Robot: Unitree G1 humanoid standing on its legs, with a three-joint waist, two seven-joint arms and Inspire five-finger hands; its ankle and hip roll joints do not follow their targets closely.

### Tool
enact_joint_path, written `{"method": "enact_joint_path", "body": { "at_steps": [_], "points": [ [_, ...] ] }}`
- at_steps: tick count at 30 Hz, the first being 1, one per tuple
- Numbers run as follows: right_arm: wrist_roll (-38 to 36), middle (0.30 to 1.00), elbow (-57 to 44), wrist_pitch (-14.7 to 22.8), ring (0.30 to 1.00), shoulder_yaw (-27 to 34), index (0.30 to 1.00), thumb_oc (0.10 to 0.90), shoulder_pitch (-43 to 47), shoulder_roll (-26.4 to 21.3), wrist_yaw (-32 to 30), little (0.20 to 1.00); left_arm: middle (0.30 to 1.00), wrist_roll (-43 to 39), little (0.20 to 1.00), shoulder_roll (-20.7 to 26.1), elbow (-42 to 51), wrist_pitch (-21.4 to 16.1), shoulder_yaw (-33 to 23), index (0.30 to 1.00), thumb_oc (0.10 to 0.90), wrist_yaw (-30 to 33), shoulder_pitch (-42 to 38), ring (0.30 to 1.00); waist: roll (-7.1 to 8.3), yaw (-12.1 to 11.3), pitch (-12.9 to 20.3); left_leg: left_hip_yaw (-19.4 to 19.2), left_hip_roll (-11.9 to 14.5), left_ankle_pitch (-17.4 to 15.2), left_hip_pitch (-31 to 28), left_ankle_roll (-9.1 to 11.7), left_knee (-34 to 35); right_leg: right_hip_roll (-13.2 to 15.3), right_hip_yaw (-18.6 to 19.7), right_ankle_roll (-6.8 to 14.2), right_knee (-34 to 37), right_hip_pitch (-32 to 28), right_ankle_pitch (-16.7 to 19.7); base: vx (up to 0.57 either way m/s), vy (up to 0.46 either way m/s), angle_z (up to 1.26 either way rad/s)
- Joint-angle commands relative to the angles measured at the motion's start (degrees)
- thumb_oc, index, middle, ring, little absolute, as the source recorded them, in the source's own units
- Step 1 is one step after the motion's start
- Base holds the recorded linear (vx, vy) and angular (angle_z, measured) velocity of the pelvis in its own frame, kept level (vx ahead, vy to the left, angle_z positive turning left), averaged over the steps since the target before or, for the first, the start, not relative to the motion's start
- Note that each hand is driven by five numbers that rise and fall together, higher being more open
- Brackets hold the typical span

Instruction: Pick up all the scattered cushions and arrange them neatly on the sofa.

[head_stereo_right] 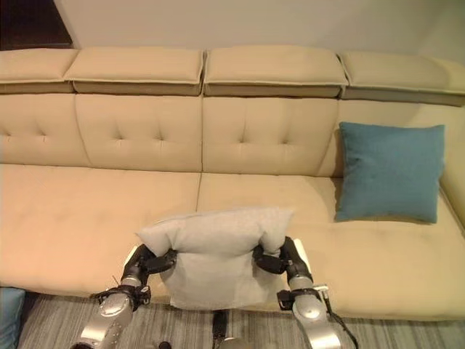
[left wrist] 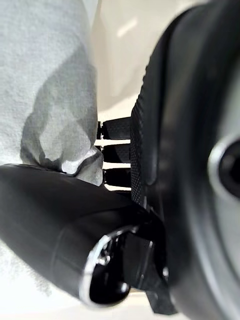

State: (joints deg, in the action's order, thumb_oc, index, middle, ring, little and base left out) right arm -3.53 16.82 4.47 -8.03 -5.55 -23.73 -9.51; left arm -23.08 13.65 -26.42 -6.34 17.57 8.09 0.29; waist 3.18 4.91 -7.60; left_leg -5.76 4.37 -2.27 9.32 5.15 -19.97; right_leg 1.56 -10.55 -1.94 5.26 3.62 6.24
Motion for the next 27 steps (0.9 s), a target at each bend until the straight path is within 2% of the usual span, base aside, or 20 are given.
{"method": "enact_joint_path", "body": {
  "at_steps": [1,2,3,5,7,11,18,27],
  "points": [
    [-3.1,0.3,-7.7,7.2,0.3,1.4,0.3,0.4,4.6,1.8,-1.0,0.3,0.3,0.9,0.3,0.7,5.9,-5.2,1.4,0.3,0.4,-2.8,-3.6,0.3,2.16,-0.1,4.1,-0.4,-0.6,-4.2,-1.4,-1.2,6.4,2.2,2.5,8.0,-2.6,-1.0,-5.9,0.1,0.024,0.01],
    [-3.2,0.3,-7.6,7.2,0.3,1.4,0.3,0.4,4.7,1.8,-1.1,0.3,0.3,0.9,0.3,0.7,6.0,-5.1,1.4,0.3,0.4,-2.7,-3.7,0.3,1.98,-0.3,3.8,0.1,-0.5,-2.3,-1.2,-0.8,9.2,2.0,2.6,8.1,-2.3,-1.4,-6.0,0.13,0.068,-0.03],
    [-3.5,0.3,-7.1,7.0,0.3,1.3,0.3,0.4,4.8,1.8,-1.6,0.3,0.3,0.9,0.3,0.8,6.4,-4.8,1.4,0.3,0.4,-2.2,-4.0,0.3,1.4,-0.9,3.4,1.2,-0.3,0.9,0.1,-0.1,13.0,1.4,3.1,8.2,-1.9,-2.2,-6.6,0.14,0.091,-0.04],
    [-3.5,0.3,-7.0,6.9,0.3,1.3,0.3,0.4,4.7,1.8,-1.6,0.3,0.3,1.0,0.3,0.8,6.8,-5.0,1.3,0.3,0.4,-1.8,-4.0,0.3,0.98,-1.0,3.3,1.2,0.1,1.7,-0.1,0.1,14.9,1.1,3.2,8.2,-2.0,-2.5,-7.0,0.12,0.094,-0.12],
    [-2.8,0.3,-7.1,6.6,0.3,1.5,0.3,0.4,4.2,2.0,-1.8,0.3,0.3,0.9,0.3,0.7,7.3,-5.2,0.8,0.3,0.4,-1.5,-3.6,0.3,-0.15,-0.9,4.0,1.0,0.2,2.7,-2.4,0.2,19.0,0.9,3.4,8.1,-2.2,-3.2,-7.9,0.17,0.127,-0.37],
    [-2.4,0.3,-7.9,6.3,0.3,1.8,0.3,0.4,4.1,2.7,-2.2,0.3,0.3,1.4,0.3,1.6,8.5,-5.1,0.3,0.3,0.4,-1.2,-3.2,0.3,-0.43,-0.9,4.8,-0.1,-0.7,2.9,-5.8,-0.3,22.2,1.9,4.3,8.5,-2.3,-3.8,-7.9,0.13,0.116,-0.13],
    [-2.7,0.3,-7.7,6.3,0.3,1.1,0.3,0.4,8.1,4.4,-4.1,0.3,0.3,2.4,0.3,3.5,11.5,-6.0,-0.9,0.3,0.4,1.3,-6.4,0.3,-0.47,-1.5,5.1,-2.3,-1.8,1.0,-7.9,-1.7,22.5,3.6,5.9,9.6,-2.0,-4.3,-7.5,0.07,0.081,-0.14],
    [-2.1,0.3,-5.9,6.5,0.3,-2.5,0.3,0.4,22.8,3.8,-9.3,0.3,0.3,3.6,0.3,5.0,10.3,-8.0,0.6,0.3,0.4,7.5,-21.2,0.3,-0.92,-2.1,5.9,-3.4,-2.3,0.4,-8.9,-2.1,24.6,4.2,6.6,10.6,-0.6,-3.7,-6.4,0.05,0.027,-0.02]
  ]
}}
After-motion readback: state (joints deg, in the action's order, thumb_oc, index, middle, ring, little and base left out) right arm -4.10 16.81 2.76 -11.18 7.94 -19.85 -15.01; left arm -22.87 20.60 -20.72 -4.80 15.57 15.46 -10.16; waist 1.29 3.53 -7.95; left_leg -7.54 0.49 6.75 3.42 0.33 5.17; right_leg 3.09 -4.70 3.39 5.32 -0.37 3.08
